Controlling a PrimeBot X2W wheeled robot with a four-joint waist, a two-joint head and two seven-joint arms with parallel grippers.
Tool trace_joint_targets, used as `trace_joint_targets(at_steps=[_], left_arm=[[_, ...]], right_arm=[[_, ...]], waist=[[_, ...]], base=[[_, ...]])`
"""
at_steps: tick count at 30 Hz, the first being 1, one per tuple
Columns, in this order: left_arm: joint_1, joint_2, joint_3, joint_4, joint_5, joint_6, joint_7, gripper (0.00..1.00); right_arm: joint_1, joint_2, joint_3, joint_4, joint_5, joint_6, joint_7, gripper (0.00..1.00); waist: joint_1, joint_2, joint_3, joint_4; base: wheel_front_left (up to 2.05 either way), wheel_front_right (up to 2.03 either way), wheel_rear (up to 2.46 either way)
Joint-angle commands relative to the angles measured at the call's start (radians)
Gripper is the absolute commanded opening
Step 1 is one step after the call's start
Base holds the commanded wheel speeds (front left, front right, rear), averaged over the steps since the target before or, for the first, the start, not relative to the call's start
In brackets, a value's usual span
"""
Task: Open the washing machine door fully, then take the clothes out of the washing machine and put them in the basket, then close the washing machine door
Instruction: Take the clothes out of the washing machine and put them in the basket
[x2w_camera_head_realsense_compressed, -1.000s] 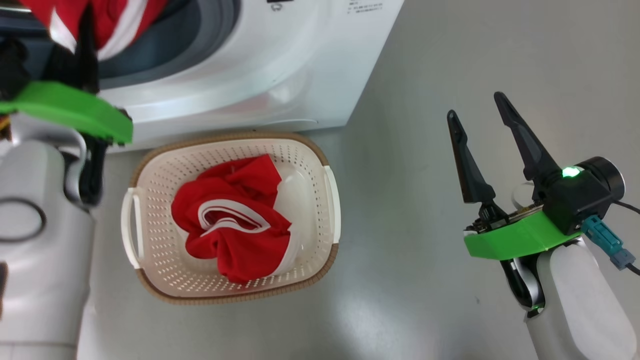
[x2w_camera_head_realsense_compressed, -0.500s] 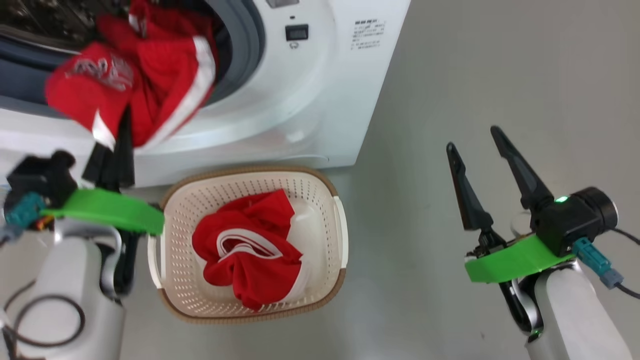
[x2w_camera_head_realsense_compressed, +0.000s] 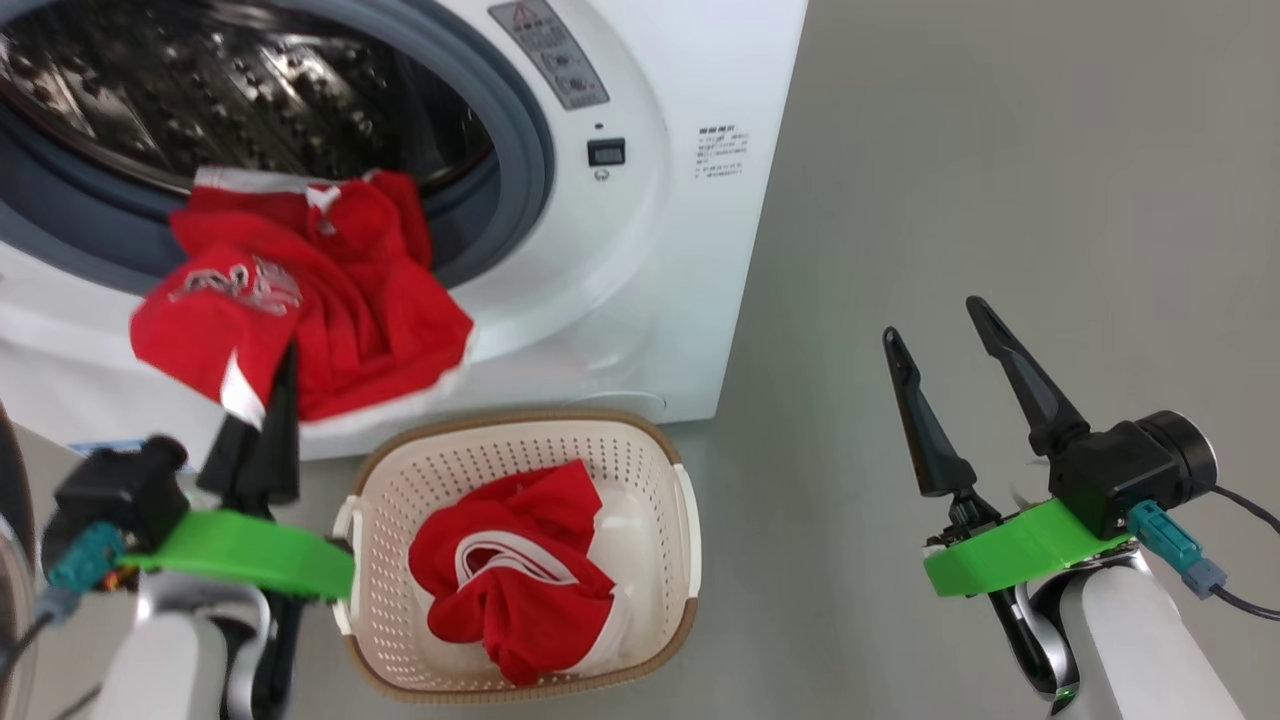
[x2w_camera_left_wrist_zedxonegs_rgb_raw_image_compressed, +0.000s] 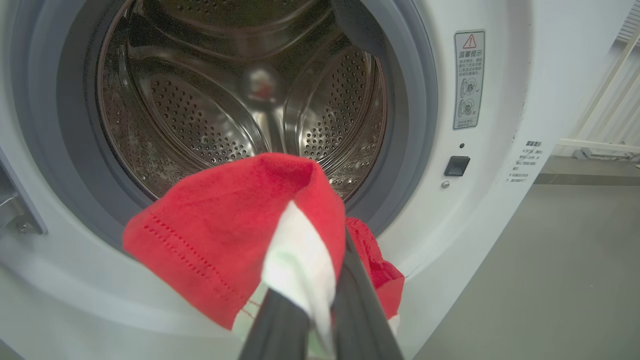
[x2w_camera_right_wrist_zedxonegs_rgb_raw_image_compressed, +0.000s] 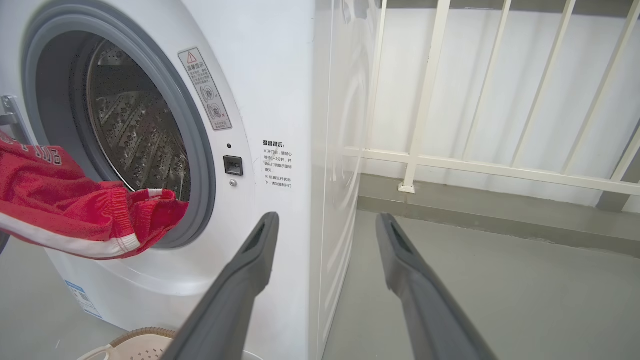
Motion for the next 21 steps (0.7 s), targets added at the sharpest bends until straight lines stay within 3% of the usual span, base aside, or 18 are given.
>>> trace_joint_targets(at_steps=[1,11,21], left_arm=[[0.02,0.025,0.032,-0.045,-0.007,0.008,0.007,0.0],[0.13,-0.038,-0.026,-0.11,-0.037,0.021,0.079,0.0],[0.045,-0.086,-0.123,0.15,-0.063,-0.03,0.079,0.0]], right_arm=[[0.013,0.001,0.024,-0.022,0.014,0.005,-0.006,1.0],[0.024,0.001,0.019,-0.033,0.015,0.005,-0.006,1.0],[-0.001,0.001,0.022,-0.049,0.014,0.005,-0.006,1.0]], waist=[[0.0,0.0,-0.029,0.001],[0.0,0.0,-0.002,-0.007],[0.0,0.0,0.068,-0.02]], base=[[0.0,0.0,0.0],[0.0,0.0,0.0],[0.0,0.0,0.0]])
